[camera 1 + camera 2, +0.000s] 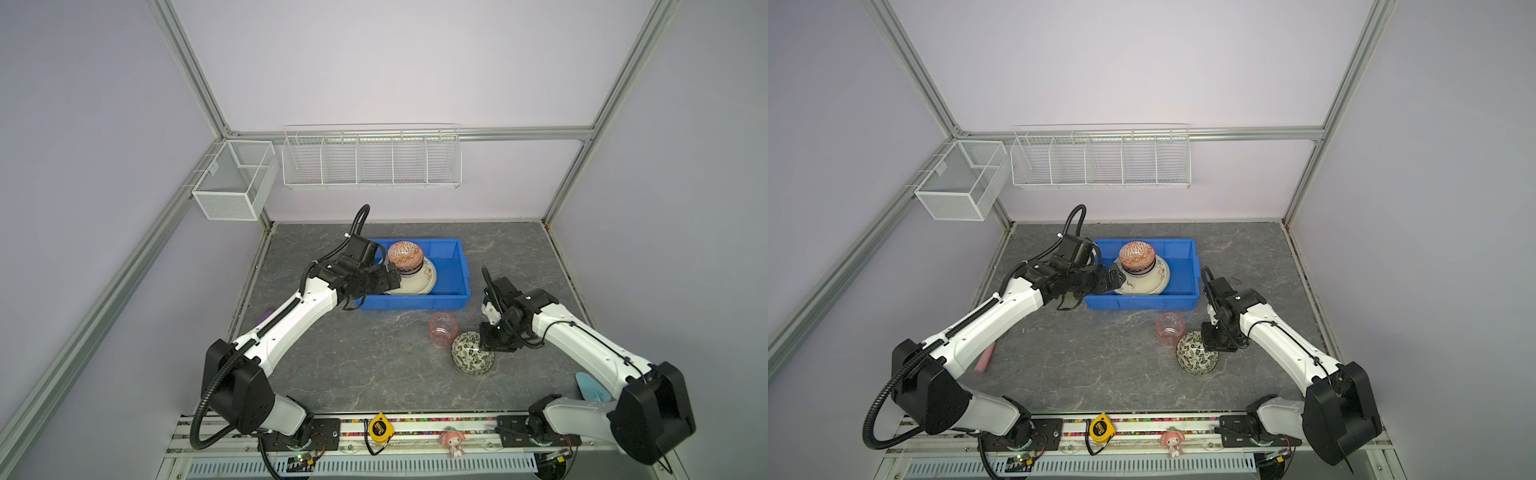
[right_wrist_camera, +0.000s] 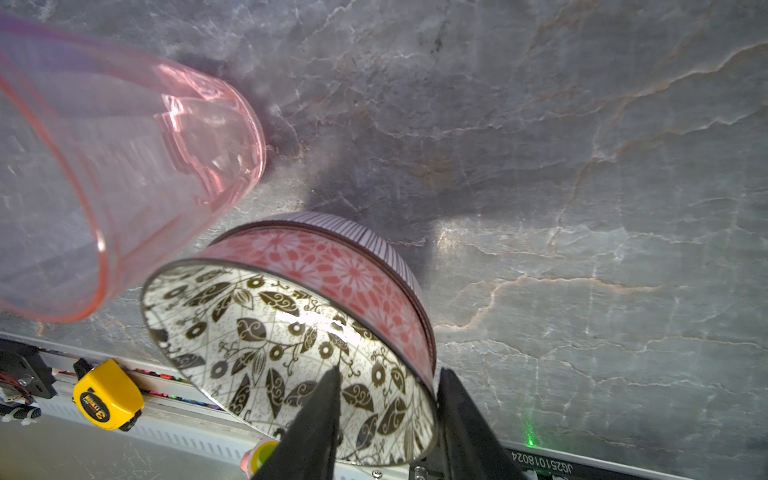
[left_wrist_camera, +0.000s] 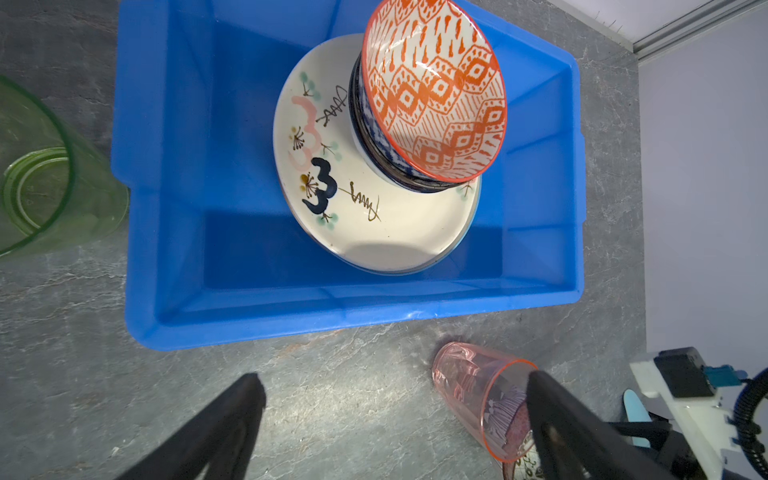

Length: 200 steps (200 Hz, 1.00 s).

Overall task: Place the mixed dishes into the plastic bin
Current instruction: 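Grip the rim of the leaf-print bowl on the table with the right gripper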

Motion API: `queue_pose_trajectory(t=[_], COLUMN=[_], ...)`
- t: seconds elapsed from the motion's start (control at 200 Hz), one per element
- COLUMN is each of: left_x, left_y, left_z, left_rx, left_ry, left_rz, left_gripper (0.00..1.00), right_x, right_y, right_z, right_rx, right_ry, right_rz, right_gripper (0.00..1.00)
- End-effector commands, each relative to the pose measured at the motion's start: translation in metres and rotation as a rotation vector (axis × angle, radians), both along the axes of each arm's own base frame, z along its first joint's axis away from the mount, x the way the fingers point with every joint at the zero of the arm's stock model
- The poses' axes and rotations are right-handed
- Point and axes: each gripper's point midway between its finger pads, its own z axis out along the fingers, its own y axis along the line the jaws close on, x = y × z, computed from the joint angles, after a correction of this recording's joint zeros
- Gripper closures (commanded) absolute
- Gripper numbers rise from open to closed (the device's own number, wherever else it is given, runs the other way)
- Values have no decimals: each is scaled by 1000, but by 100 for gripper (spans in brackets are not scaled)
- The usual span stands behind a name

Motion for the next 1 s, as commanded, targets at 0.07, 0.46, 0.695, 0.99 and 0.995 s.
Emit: queue_pose_trajectory(t=[0.07,0.46,0.695,0.99,0.995], left_x=[5,6,6,6,6], left_y=[-3,-5,-6,-9,-9], left_z=[3,0,-1,-3,-4], left_rx=[2,2,1,-8,-7], left_ry=[-13,-3,3,11,12], left_rz=[6,3,1,-4,-4], left_gripper=[2,1,1,0,0], right_x=[-3,-9,-13,-13,-13], right_y=[3,-2,-10,-14,-14], right_z=[-5,-13,-11,-3,-3], right_rx=[9,-18,-55,-65,-65], right_ry=[13,30,31,9,9], right_rz=[6,10,-2,-15,-16], right_gripper=[62,67,74,81,81])
